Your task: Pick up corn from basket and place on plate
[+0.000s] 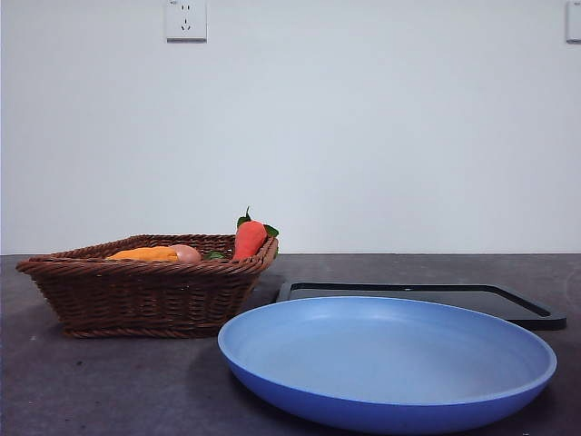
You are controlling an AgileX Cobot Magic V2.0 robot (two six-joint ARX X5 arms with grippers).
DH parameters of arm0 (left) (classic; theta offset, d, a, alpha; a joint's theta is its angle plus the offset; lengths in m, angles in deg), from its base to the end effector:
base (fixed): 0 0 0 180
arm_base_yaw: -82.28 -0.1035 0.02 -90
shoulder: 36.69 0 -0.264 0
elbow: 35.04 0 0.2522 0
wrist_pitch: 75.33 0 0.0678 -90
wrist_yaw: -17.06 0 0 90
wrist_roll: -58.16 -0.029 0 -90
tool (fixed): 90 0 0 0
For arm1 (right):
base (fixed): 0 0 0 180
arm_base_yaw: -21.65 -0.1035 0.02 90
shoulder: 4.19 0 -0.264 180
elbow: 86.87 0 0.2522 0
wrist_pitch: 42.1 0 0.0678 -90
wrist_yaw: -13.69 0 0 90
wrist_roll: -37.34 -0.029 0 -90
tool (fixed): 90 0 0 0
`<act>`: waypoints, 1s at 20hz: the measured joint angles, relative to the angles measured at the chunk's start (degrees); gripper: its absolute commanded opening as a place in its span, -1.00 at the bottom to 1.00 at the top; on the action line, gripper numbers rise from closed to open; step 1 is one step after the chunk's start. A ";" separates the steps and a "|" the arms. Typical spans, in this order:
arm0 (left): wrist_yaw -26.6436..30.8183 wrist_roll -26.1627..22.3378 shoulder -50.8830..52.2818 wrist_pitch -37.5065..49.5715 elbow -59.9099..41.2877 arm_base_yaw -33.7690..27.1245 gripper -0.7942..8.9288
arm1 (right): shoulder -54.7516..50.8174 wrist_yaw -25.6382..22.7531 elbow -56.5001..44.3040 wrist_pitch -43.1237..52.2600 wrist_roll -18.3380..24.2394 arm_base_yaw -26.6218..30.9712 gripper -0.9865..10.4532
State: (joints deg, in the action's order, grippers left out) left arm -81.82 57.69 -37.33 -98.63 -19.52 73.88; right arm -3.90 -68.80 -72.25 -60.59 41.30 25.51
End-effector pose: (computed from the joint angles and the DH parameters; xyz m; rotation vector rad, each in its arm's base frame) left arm 0.0948 0.0095 0.1571 -0.0139 0.1453 -0.0090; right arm 0.0967 -0.0027 0.1603 -0.0619 0.0700 0.0661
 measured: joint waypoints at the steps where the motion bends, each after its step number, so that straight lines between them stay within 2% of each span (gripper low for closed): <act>1: -0.02 0.00 0.00 0.22 0.00 0.00 -0.82 | 0.00 0.02 0.00 1.03 -0.11 0.00 -0.82; 4: -0.02 0.87 0.00 1.92 0.00 0.00 -0.82 | 0.00 0.26 0.00 4.00 -2.40 0.00 -0.82; 6: -0.02 3.17 0.00 2.71 0.00 0.00 -0.82 | 0.00 0.26 0.00 4.57 -5.64 0.00 -0.82; 11: -0.02 12.81 0.00 4.20 0.00 0.00 -0.82 | 0.00 -0.07 0.00 4.94 -13.94 0.00 -0.82; 15: -0.31 23.37 0.00 4.70 0.04 0.00 -0.82 | 0.00 -0.02 0.07 4.96 -21.86 0.00 -0.82; 20: -4.87 29.42 -0.07 3.82 1.01 0.00 -0.82 | 0.02 -0.02 3.02 4.63 -26.14 0.00 -0.82</act>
State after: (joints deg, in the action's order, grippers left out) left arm -86.70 87.11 -37.40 -94.81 -18.51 73.88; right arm -3.88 -68.83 -69.23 -55.96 15.16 25.51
